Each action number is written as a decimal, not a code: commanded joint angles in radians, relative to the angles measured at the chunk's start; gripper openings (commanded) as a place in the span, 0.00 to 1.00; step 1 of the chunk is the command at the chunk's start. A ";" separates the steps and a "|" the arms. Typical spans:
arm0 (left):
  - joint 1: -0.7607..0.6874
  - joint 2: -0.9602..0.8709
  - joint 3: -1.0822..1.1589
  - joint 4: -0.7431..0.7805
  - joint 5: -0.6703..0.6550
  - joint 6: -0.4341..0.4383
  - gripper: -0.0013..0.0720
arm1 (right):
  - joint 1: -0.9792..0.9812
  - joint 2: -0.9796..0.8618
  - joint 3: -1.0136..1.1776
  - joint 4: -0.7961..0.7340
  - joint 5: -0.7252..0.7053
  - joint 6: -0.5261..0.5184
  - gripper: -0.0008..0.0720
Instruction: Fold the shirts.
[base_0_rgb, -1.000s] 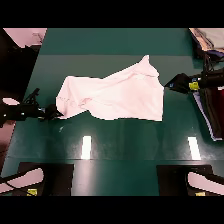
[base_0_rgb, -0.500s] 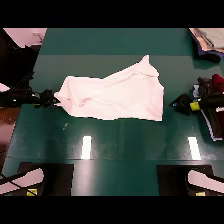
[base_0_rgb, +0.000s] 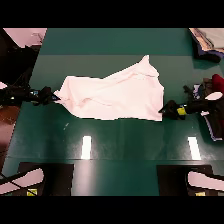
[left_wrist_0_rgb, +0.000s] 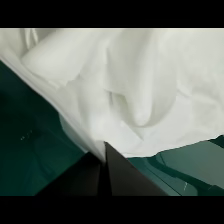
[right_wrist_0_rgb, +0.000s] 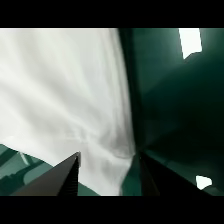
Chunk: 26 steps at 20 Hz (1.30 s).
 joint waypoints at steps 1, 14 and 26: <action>0.000 0.001 0.002 -0.002 -0.026 0.001 0.05 | 0.078 -0.048 0.048 -0.022 -0.011 0.000 0.37; 0.000 0.254 0.554 -0.020 -0.053 -0.083 0.05 | -0.098 0.333 0.649 -0.020 -0.149 0.000 0.03; 0.000 0.422 1.210 -0.173 0.043 -0.109 0.05 | -0.332 0.615 1.107 -0.041 -0.111 0.000 0.03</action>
